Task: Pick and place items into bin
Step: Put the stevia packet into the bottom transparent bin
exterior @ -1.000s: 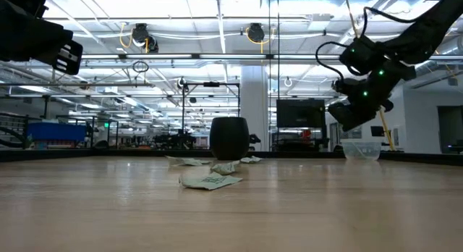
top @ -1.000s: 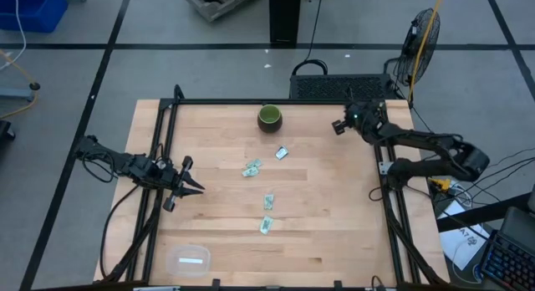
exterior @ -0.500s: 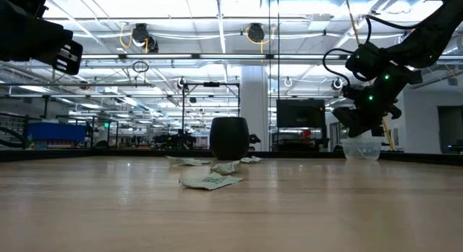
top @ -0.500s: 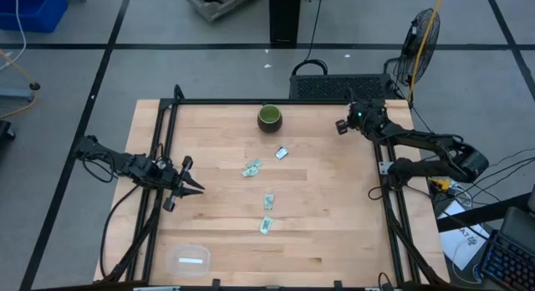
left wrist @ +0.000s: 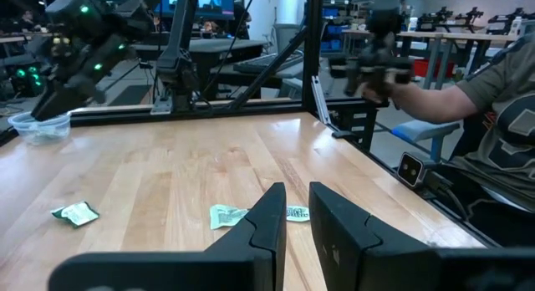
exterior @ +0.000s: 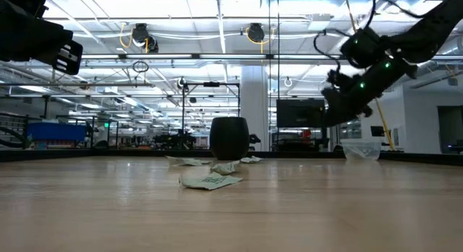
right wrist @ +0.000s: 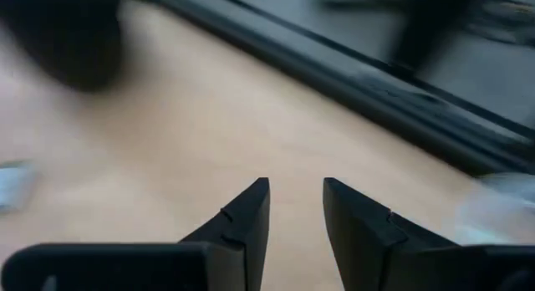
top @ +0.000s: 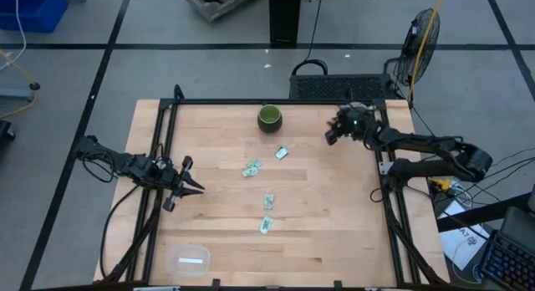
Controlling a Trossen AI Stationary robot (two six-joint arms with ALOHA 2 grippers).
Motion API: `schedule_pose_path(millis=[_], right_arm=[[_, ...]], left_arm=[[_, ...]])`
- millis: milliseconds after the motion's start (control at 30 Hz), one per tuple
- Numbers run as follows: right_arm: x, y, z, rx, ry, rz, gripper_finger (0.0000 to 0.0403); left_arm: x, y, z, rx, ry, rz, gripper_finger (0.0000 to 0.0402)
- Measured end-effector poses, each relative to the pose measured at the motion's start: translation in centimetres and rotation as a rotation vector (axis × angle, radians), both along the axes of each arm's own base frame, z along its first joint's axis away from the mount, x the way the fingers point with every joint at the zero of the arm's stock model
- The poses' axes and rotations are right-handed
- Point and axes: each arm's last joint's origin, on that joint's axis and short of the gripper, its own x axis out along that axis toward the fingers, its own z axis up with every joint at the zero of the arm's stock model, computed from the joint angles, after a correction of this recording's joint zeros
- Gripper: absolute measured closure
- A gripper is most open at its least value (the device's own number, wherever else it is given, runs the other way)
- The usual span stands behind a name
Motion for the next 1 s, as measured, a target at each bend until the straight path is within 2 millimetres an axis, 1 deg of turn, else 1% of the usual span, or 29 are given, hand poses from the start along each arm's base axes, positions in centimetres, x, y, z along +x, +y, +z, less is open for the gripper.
schedule_pose_path(millis=[67,233,300,400,467,533,700,767,867,1000], right_arm=[[1.1,1.4,0.5,-0.003,-0.047,0.118,0.0299],[3.2,5.1,1.5,-0.054,-0.104,0.306,0.0311],[3.7,6.8,2.0,-0.06,-0.128,0.392,0.0313],[3.8,9.3,2.6,-0.063,-0.148,0.517,0.0315],[3.5,10.9,3.2,-0.062,-0.167,0.588,0.032],[3.0,12.3,3.9,-0.057,-0.195,0.654,0.0334],[1.3,14.9,5.4,-0.045,-0.273,0.789,0.0394],[0.7,15.5,5.8,-0.052,-0.292,0.831,0.0396],[-0.4,16.2,6.1,-0.061,-0.289,0.843,0.04],[-1.9,16.5,6.1,-0.104,-0.239,0.775,0.0401]], left_arm=[[0.0,0.0,0.0,0.0,0.0,0.0,0.0339],[0.0,0.0,0.0,0.0,0.0,0.0,0.0339],[0.0,0.0,0.0,0.0,0.0,0.0,0.0339],[0.0,0.0,0.0,0.0,0.0,0.0,0.0339],[0.0,0.0,0.0,0.0,0.0,0.0,0.0339],[0.0,0.0,0.0,0.0,0.0,0.0,0.0339],[0.0,0.0,0.0,0.0,0.0,0.0,0.0339],[0.0,0.0,0.0,0.0,0.0,0.0,0.0339],[0.0,0.0,0.0,0.0,0.0,0.0,0.0339],[0.0,0.0,0.0,0.0,0.0,0.0,0.0339]])
